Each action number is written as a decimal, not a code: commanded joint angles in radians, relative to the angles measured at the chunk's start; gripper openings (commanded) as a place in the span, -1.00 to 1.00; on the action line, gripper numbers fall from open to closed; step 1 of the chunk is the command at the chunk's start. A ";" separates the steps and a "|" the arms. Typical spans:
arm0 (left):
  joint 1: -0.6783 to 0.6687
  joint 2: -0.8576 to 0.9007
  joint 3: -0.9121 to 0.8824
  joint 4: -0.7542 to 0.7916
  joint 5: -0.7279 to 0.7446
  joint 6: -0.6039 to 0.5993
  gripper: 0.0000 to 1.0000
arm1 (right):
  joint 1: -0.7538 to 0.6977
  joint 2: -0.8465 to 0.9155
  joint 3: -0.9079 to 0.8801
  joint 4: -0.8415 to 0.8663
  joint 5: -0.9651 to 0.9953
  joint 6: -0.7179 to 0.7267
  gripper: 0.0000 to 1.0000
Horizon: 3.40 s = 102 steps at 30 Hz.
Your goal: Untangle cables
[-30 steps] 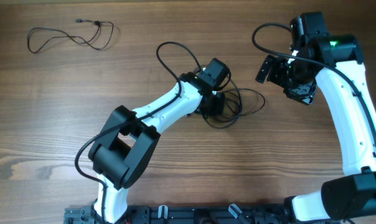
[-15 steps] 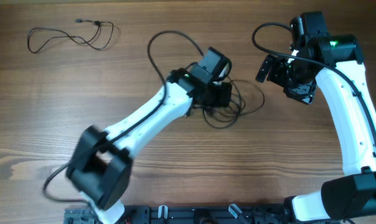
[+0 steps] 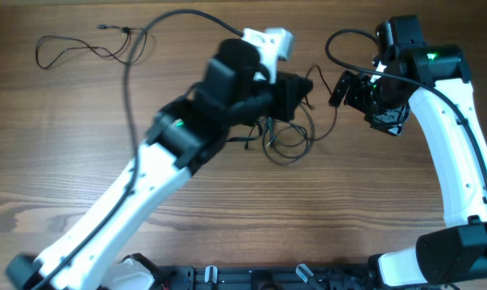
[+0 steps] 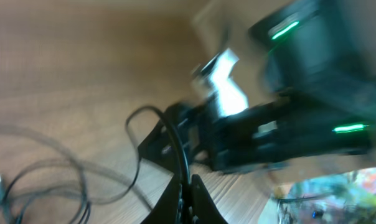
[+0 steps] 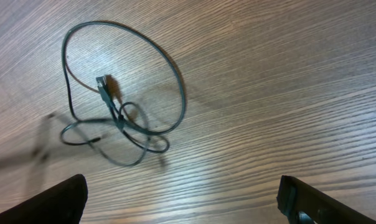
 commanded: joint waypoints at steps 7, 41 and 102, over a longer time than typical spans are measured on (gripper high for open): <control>0.150 -0.270 0.018 0.275 0.023 -0.128 -0.92 | 0.010 0.009 -0.006 0.018 -0.178 -0.192 0.99; 0.500 -0.404 0.018 0.122 -0.048 -0.453 -0.92 | 0.106 0.202 -0.006 0.149 0.063 -0.054 0.99; 1.006 -0.198 0.018 0.227 0.124 -0.456 -0.92 | 0.055 0.203 -0.006 0.114 -0.368 -0.346 1.00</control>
